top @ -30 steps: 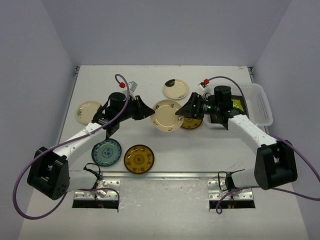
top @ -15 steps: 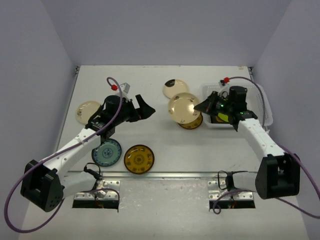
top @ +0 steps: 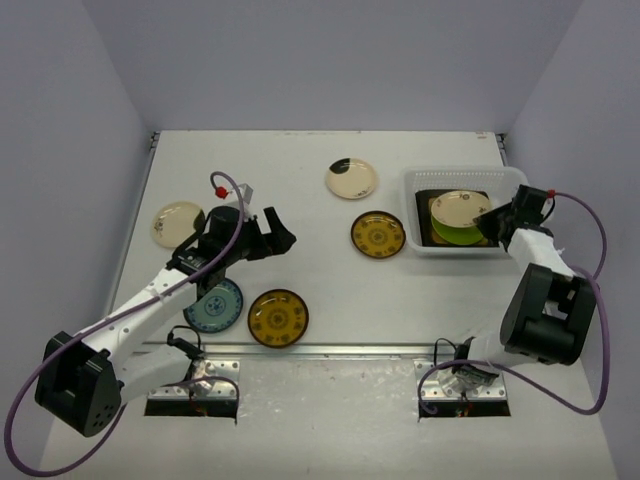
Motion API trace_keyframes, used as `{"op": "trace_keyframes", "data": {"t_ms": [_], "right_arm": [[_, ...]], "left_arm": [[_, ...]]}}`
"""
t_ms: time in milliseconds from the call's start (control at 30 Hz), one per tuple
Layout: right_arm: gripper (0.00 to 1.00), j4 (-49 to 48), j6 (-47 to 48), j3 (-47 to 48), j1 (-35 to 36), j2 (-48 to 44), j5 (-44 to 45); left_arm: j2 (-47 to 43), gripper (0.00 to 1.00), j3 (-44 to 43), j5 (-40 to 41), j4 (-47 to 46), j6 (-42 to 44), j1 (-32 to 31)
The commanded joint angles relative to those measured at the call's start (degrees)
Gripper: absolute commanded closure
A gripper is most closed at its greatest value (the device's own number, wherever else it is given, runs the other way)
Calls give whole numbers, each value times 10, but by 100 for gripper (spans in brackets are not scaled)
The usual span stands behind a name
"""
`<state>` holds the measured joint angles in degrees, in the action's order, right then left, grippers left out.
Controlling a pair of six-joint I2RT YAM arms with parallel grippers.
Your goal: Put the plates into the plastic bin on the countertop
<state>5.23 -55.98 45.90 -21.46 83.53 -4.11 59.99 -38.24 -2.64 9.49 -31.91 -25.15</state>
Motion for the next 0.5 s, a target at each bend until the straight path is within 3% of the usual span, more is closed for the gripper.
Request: {"op": "trace_keyframes", "data": {"t_ms": [0, 33, 167, 467], "right_arm": [[56, -11, -2, 40, 4, 14, 36], [40, 7, 1, 43, 4, 14, 39], [21, 14, 19, 26, 5, -26, 34], [10, 116, 92, 24, 9, -163, 74]], "left_arm": [[5, 0, 5, -3, -20, 13, -3], [7, 0, 5, -3, -22, 15, -3], [29, 0, 4, 4, -33, 12, -3], [145, 0, -85, 10, -88, -24, -2]]}}
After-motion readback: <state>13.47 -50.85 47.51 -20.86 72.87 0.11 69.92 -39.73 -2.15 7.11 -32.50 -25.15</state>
